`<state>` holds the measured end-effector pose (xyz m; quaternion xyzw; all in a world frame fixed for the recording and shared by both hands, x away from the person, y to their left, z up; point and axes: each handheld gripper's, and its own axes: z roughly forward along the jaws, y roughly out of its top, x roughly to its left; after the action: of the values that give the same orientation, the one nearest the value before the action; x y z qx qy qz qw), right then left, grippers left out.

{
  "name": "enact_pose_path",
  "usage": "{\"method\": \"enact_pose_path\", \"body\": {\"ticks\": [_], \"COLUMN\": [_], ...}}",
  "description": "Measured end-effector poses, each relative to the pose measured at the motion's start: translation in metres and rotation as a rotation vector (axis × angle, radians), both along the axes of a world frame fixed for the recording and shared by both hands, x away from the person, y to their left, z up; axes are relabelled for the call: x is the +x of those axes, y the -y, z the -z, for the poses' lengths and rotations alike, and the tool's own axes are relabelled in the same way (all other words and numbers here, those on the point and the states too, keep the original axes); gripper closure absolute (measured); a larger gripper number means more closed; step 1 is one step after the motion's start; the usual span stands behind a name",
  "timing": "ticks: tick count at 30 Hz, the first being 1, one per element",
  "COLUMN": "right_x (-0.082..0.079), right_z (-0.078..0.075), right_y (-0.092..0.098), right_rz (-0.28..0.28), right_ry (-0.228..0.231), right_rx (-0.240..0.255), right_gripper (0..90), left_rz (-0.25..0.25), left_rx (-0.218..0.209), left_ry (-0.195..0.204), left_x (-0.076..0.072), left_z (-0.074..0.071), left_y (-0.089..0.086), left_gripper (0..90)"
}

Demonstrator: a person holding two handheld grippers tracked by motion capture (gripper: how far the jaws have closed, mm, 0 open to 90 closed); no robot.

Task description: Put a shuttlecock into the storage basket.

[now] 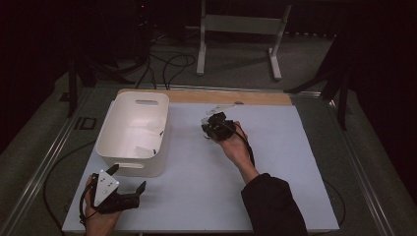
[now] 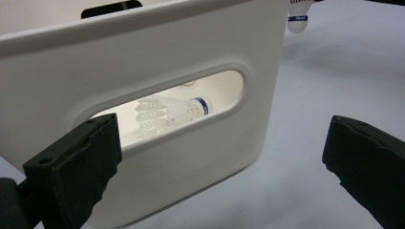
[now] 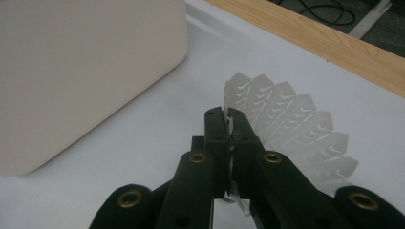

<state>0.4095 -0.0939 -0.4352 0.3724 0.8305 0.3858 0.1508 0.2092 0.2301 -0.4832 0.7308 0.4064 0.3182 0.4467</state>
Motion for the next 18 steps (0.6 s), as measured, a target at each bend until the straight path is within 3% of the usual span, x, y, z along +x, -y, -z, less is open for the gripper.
{"method": "enact_pose_path", "body": {"ticks": [18], "right_x": [-0.0029], "right_z": [-0.0061], "right_y": [-0.0015], "right_rz": [0.004], "right_ry": [0.016], "right_rx": [0.019], "right_gripper": [89.3], "left_rz": [-0.001], "left_rx": [0.001], "left_ry": [0.000], "left_x": [-0.0001], "left_z": [-0.0001], "left_y": [-0.0001], "left_gripper": [0.1]}}
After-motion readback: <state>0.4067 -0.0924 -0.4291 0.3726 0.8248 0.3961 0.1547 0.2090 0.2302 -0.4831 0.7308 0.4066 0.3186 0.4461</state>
